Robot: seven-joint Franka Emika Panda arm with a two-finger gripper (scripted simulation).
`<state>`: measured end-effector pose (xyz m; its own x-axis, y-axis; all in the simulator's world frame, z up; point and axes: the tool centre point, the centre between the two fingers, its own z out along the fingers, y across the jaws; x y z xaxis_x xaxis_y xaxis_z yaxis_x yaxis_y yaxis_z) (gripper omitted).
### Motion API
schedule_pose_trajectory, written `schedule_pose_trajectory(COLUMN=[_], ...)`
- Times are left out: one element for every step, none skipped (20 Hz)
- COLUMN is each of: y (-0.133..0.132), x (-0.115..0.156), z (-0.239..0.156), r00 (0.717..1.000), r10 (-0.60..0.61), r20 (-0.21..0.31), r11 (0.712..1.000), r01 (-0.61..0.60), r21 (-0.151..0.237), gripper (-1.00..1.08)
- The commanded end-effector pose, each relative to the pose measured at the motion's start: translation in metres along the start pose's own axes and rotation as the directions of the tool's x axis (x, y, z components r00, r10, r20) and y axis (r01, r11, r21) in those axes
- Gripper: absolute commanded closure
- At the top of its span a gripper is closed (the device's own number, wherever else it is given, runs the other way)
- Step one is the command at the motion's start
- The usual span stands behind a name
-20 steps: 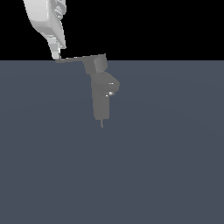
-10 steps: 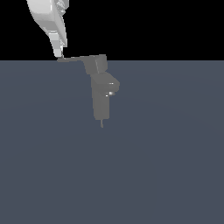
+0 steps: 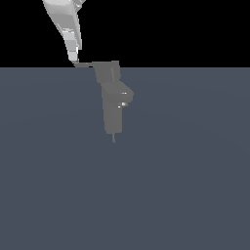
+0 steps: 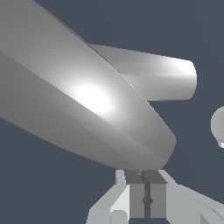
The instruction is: Turn on the faucet by rotating a designated handle.
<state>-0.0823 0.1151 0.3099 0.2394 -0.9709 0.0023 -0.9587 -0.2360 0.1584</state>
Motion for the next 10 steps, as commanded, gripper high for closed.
schedule_pose_trajectory(y=[0.013,0.016,0.019,0.022,0.022,0.013,0.014,0.015,0.016,0.016], x=[0.026,0.028,0.031,0.033,0.033,0.016,0.023,0.03,0.037,0.044], z=[0.014,0.015,0.015,0.015,0.015,0.0,0.0,0.001,0.002,0.003], r00=[0.999,0.999,0.999,0.999,0.999,1.0,1.0,1.0,1.0,1.0], r10=[0.035,0.035,0.035,0.035,0.035,0.007,0.009,0.011,0.012,0.014], r20=[0.006,0.006,0.006,0.006,0.006,-0.002,-0.002,-0.001,-0.001,0.0], r11=[0.999,0.999,0.999,0.999,0.999,1.0,1.0,1.0,1.0,1.0], r01=[-0.035,-0.035,-0.035,-0.035,-0.035,-0.007,-0.009,-0.011,-0.012,-0.014], r21=[-0.034,-0.035,-0.036,-0.038,-0.038,0.0,-0.002,-0.005,-0.007,-0.009], gripper=[1.08,1.08,1.08,1.08,1.08,1.08,1.08,1.08,1.08,1.08])
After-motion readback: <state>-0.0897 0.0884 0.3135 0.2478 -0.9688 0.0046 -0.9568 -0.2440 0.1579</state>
